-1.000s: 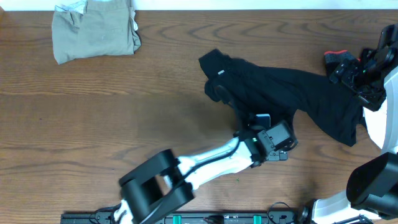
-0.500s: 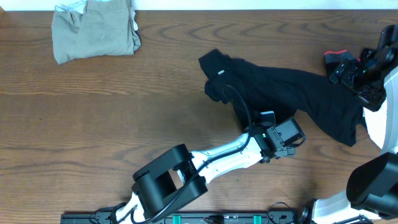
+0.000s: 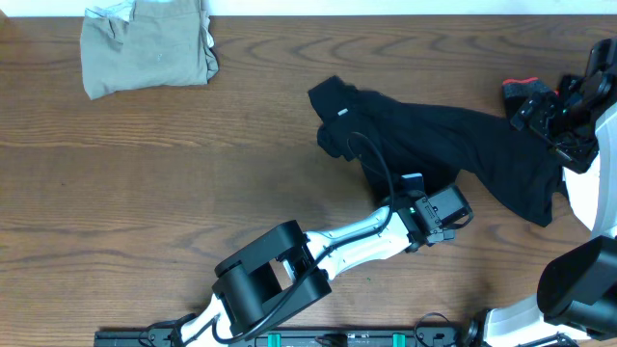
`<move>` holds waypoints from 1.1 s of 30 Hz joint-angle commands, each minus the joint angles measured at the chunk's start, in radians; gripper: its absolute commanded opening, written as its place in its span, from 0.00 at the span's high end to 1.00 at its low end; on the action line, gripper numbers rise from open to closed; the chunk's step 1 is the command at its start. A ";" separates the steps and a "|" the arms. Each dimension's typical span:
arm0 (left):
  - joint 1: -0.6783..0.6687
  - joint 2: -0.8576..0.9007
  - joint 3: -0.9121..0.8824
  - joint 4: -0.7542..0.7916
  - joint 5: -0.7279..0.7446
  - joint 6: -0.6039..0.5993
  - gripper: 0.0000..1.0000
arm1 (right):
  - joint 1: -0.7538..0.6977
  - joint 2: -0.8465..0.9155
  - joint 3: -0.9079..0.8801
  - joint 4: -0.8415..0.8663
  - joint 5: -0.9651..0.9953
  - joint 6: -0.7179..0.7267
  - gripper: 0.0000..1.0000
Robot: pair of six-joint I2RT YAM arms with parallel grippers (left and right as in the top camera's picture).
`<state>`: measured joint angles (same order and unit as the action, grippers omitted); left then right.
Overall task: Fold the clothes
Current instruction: 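Lower the left gripper and grasp the black shirt near its printed logo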
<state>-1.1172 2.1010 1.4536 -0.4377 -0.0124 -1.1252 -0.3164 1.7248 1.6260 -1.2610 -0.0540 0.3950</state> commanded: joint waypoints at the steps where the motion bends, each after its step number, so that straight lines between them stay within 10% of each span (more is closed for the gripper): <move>1: 0.001 0.020 0.008 -0.004 -0.056 0.030 0.05 | 0.010 0.003 -0.005 -0.007 0.005 0.015 0.01; 33: 0.094 0.018 0.040 -0.152 -0.210 0.433 0.11 | 0.010 0.003 -0.005 -0.013 0.004 0.016 0.01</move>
<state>-1.0172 2.1040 1.4551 -0.5762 -0.1951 -0.7746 -0.3164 1.7248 1.6260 -1.2720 -0.0536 0.3950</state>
